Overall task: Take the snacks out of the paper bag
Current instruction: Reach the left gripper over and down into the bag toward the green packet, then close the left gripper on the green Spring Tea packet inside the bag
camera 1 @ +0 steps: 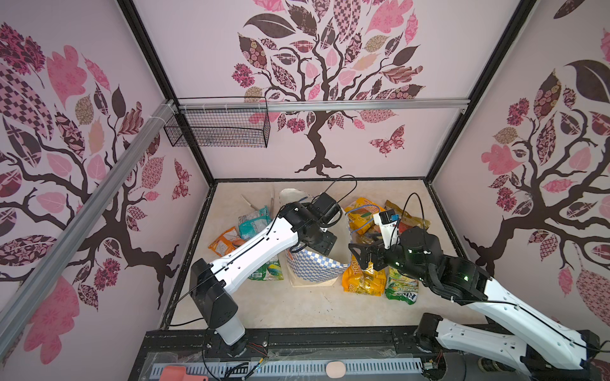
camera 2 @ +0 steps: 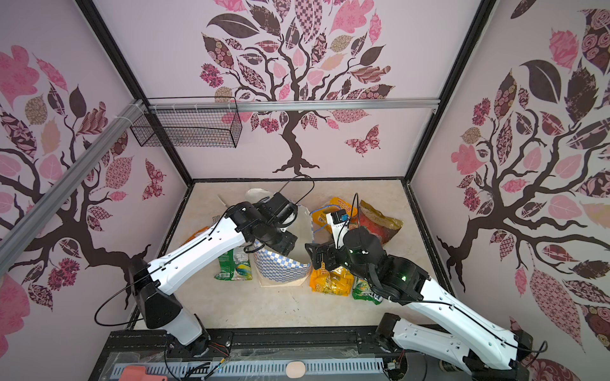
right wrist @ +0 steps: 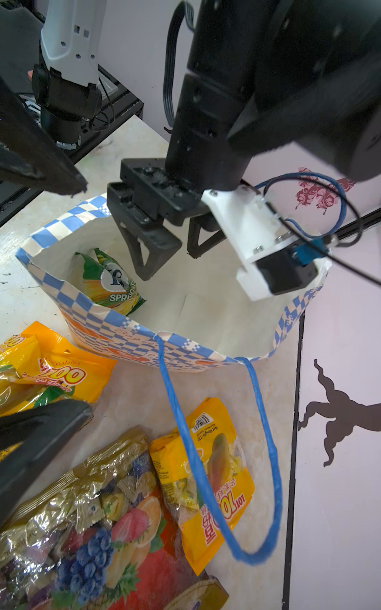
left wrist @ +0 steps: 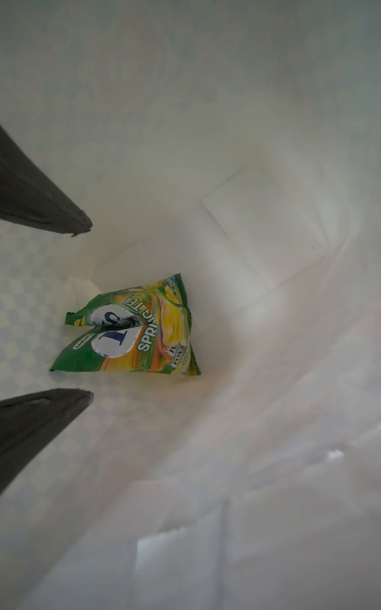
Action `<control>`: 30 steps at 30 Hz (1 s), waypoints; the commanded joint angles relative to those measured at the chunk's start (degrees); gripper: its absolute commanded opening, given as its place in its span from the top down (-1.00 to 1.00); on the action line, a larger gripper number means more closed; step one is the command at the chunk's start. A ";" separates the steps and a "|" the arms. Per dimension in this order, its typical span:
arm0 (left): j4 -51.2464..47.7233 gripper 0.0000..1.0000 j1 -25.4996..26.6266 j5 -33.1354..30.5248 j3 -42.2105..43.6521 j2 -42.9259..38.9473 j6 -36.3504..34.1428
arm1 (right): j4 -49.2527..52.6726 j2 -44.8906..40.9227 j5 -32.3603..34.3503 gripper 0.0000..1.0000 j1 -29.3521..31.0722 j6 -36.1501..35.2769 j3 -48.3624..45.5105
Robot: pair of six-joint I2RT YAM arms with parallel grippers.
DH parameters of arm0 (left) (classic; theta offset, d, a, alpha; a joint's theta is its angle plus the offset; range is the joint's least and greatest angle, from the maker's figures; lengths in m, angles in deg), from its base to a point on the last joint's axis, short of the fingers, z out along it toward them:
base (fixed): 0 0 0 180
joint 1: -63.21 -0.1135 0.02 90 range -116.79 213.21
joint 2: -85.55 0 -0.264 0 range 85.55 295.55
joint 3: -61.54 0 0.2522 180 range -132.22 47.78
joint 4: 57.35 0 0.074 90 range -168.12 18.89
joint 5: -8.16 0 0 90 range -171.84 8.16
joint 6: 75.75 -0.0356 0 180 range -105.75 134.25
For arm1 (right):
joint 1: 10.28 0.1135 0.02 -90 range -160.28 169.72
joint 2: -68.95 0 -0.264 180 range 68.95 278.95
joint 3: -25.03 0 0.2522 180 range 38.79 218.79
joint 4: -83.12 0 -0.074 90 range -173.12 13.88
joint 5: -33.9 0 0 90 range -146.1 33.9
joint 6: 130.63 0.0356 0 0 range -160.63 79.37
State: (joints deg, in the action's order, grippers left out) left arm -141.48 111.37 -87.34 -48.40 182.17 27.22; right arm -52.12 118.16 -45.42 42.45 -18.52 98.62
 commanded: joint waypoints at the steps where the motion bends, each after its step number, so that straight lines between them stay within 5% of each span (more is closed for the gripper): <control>1: -2.97 -0.54 0.18 0.53 2.07 2.40 -1.53 | 0.39 -0.66 0.32 -1.00 -0.13 0.66 0.08; 27: 4.00 -0.51 -5.00 12.56 12.18 19.16 -7.08 | 0.35 -1.20 0.98 -1.00 -0.14 1.05 -0.95; 30: 5.05 -0.38 -5.30 12.24 13.28 19.74 -6.62 | 0.37 -1.05 0.99 -1.00 -0.19 0.99 -0.68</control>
State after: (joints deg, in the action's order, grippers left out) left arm -138.47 106.37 -74.53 -37.52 199.83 20.78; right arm -51.99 117.06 -45.22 42.45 -17.87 97.22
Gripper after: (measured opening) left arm 0.716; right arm 0.997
